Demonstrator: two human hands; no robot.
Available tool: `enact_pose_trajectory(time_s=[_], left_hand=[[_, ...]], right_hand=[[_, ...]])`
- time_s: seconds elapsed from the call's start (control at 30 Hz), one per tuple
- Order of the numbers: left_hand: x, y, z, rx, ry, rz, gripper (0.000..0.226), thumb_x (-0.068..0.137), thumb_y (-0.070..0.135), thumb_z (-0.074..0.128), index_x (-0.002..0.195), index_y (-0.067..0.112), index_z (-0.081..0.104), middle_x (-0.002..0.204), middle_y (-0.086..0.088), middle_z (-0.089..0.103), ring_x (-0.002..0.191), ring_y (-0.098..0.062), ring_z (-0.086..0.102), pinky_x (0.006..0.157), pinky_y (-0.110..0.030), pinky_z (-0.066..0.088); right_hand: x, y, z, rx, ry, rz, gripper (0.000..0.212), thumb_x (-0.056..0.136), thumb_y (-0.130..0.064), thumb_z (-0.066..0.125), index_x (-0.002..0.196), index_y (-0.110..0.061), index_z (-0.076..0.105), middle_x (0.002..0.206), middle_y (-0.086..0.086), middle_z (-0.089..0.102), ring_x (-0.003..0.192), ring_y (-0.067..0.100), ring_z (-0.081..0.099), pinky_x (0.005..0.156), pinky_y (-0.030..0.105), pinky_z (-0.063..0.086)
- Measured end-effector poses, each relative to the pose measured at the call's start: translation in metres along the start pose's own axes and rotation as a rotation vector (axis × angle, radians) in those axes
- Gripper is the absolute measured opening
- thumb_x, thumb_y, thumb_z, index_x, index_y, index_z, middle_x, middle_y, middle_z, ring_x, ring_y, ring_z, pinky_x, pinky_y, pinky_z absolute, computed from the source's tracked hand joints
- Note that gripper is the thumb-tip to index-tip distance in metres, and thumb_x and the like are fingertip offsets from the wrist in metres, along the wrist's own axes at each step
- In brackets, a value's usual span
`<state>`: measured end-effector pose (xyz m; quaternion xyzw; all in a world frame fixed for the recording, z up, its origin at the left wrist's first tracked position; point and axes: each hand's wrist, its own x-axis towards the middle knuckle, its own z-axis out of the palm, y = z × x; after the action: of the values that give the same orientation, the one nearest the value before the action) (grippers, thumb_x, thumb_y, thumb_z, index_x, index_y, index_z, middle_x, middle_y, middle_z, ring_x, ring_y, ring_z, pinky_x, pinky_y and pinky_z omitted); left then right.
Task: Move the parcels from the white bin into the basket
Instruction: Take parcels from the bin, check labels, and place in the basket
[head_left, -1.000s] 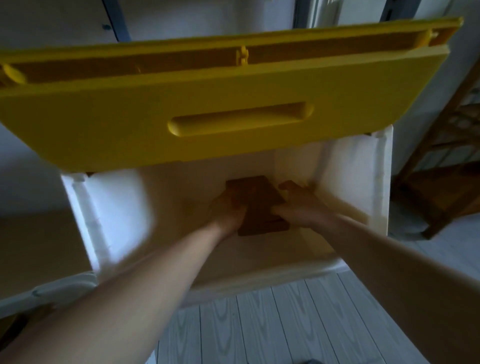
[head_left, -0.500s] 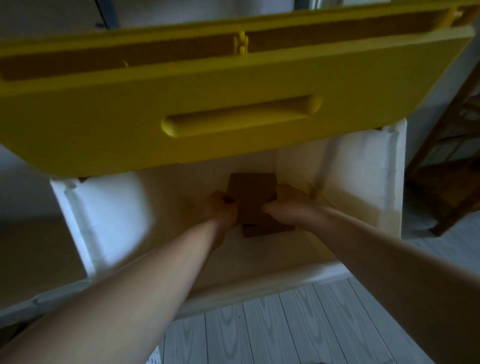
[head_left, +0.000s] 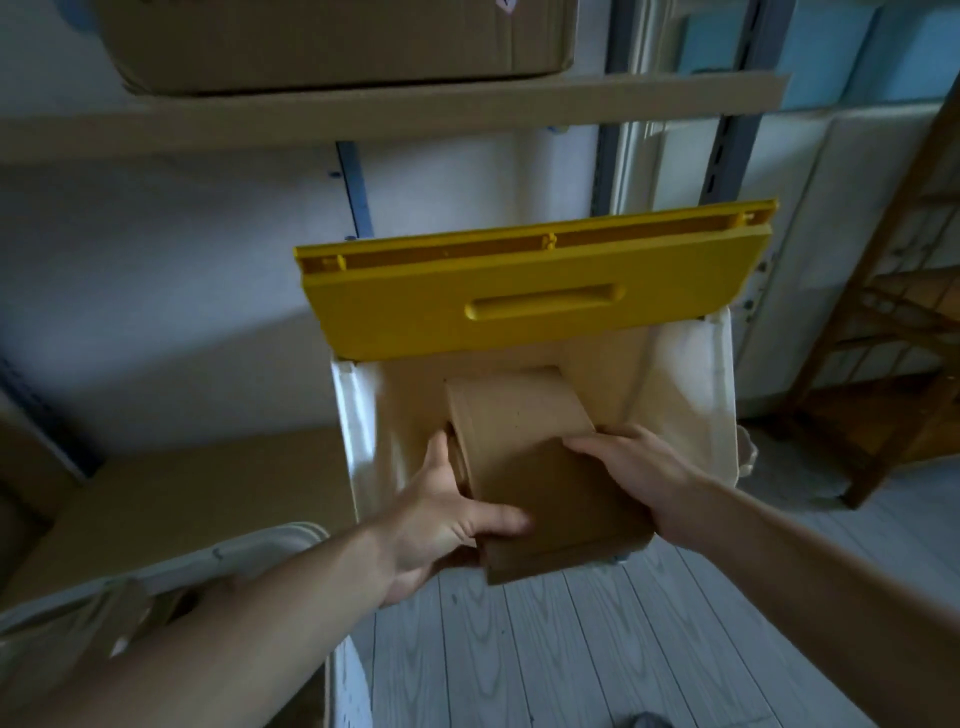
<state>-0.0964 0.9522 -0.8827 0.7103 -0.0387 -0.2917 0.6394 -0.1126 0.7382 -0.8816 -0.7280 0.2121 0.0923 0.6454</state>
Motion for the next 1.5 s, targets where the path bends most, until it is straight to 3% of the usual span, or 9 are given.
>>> enact_pose_trajectory(time_s=[0.1,0.23,0.53,0.8,0.9,1.0,1.13,1.37,1.5], left_hand=[[-0.033,0.003,-0.01,0.003,0.026,0.094,0.085,0.094,0.026,0.07,0.158,0.033,0.016,0.148,0.015,0.045,0.116,0.001,0.046,0.085,-0.016,0.044],[-0.07,0.013,-0.029,0.035,0.091,0.145,0.016,0.097,0.03,0.064,0.106,0.041,0.058,0.091,0.02,0.076,0.086,0.001,0.071,0.077,-0.027,0.057],[-0.119,0.011,-0.104,0.021,0.215,0.156,0.043,0.083,0.021,0.072,0.125,0.011,0.064,0.116,-0.009,0.076,0.108,-0.024,0.073,0.093,-0.045,0.06],[-0.136,-0.01,-0.153,-0.011,0.42,0.224,0.048,0.081,0.025,0.073,0.127,0.018,0.063,0.118,0.001,0.076,0.115,-0.013,0.069,0.113,-0.048,0.044],[-0.134,-0.016,-0.165,-0.019,0.568,0.295,0.066,0.078,0.036,0.081,0.137,0.028,0.052,0.119,0.002,0.075,0.113,-0.014,0.07,0.107,-0.046,0.05],[-0.13,-0.021,-0.173,0.079,0.739,0.326,0.046,0.088,0.03,0.074,0.127,0.031,0.049,0.113,0.004,0.072,0.107,-0.012,0.07,0.095,-0.037,0.056],[-0.124,-0.027,-0.179,0.174,0.823,0.343,0.034,0.095,0.023,0.069,0.119,0.032,0.047,0.109,0.01,0.069,0.098,-0.003,0.069,0.077,-0.019,0.056],[-0.122,-0.031,-0.191,0.196,0.839,0.359,0.06,0.092,0.02,0.073,0.134,0.043,0.037,0.121,0.016,0.063,0.106,-0.004,0.066,0.069,-0.009,0.054],[-0.122,-0.032,-0.193,0.195,0.82,0.372,0.054,0.102,0.014,0.058,0.138,0.046,0.034,0.119,0.024,0.055,0.094,0.016,0.063,0.066,-0.007,0.051]], right_hand=[[-0.032,-0.001,0.001,0.087,-0.084,-0.052,0.005,0.099,-0.028,0.066,0.098,-0.023,0.068,0.074,0.002,0.078,0.062,0.015,0.075,0.049,0.022,0.056],[-0.049,-0.001,0.019,0.145,-0.188,-0.167,0.039,0.086,-0.032,0.072,0.123,-0.021,0.068,0.107,0.005,0.079,0.102,0.024,0.075,0.088,0.04,0.06],[-0.054,-0.013,0.089,0.122,-0.321,-0.434,0.05,0.081,-0.033,0.078,0.125,-0.014,0.063,0.112,0.004,0.078,0.104,0.023,0.075,0.083,0.037,0.062],[-0.042,-0.023,0.155,0.045,-0.372,-0.551,0.051,0.083,-0.04,0.068,0.129,-0.021,0.063,0.11,0.007,0.078,0.103,0.023,0.075,0.092,0.053,0.06],[-0.035,-0.027,0.173,0.051,-0.397,-0.591,0.043,0.081,-0.045,0.066,0.122,-0.031,0.065,0.108,-0.003,0.079,0.101,0.015,0.075,0.084,0.042,0.064],[-0.03,-0.032,0.19,0.106,-0.416,-0.592,0.027,0.084,-0.038,0.064,0.111,-0.033,0.067,0.103,-0.007,0.08,0.094,0.01,0.076,0.067,0.024,0.06],[-0.022,-0.035,0.212,0.127,-0.419,-0.586,0.047,0.087,-0.041,0.062,0.129,-0.021,0.065,0.109,-0.001,0.079,0.097,0.015,0.076,0.071,0.028,0.061],[-0.008,-0.036,0.238,0.144,-0.426,-0.538,0.035,0.101,-0.036,0.054,0.129,-0.02,0.065,0.101,-0.005,0.078,0.093,0.012,0.076,0.07,0.023,0.059],[-0.004,-0.036,0.244,0.143,-0.41,-0.53,0.027,0.105,-0.028,0.052,0.128,-0.021,0.064,0.101,-0.007,0.079,0.096,0.01,0.075,0.072,0.023,0.061]])
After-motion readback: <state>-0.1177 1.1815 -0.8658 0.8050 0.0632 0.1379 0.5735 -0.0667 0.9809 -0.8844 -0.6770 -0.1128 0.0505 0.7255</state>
